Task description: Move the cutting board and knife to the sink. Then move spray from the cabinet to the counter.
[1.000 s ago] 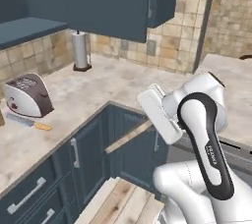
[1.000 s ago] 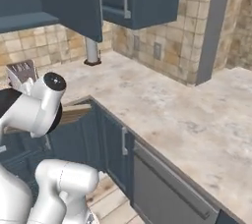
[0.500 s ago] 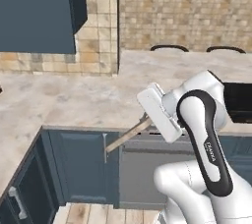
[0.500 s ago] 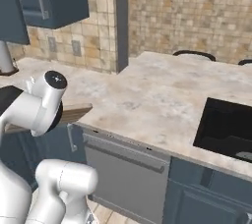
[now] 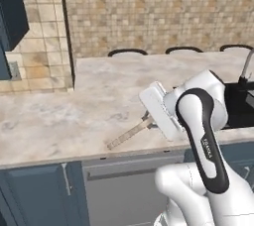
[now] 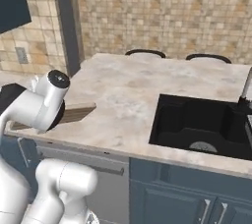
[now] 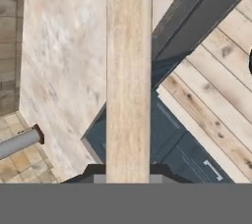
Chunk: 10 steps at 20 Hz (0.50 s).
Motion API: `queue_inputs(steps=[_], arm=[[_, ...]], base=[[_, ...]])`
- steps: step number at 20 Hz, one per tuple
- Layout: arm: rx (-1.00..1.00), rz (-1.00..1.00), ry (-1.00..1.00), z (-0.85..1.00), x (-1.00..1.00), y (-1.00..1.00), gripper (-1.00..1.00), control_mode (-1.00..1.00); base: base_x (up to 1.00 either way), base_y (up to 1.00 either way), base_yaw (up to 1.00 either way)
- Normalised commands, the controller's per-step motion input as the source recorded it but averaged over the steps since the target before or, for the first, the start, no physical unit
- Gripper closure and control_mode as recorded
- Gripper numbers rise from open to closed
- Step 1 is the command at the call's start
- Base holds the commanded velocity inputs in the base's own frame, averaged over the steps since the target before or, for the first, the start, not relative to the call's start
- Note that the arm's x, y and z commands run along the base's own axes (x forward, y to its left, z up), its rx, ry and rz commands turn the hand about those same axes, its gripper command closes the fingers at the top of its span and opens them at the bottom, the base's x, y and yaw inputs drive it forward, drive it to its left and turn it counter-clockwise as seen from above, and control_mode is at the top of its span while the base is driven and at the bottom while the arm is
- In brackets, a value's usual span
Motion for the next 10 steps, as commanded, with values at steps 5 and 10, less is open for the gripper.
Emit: queue_inputs(steps=[5, 10], arm=[[0.00, 0.00, 0.00, 0.00, 0.00, 0.00, 1.00, 1.00], [0.00, 0.00, 0.00, 0.00, 0.00, 0.00, 1.00, 1.00]], base=[[0.46, -1.00, 0.21], [0.00, -1.00, 0.16]])
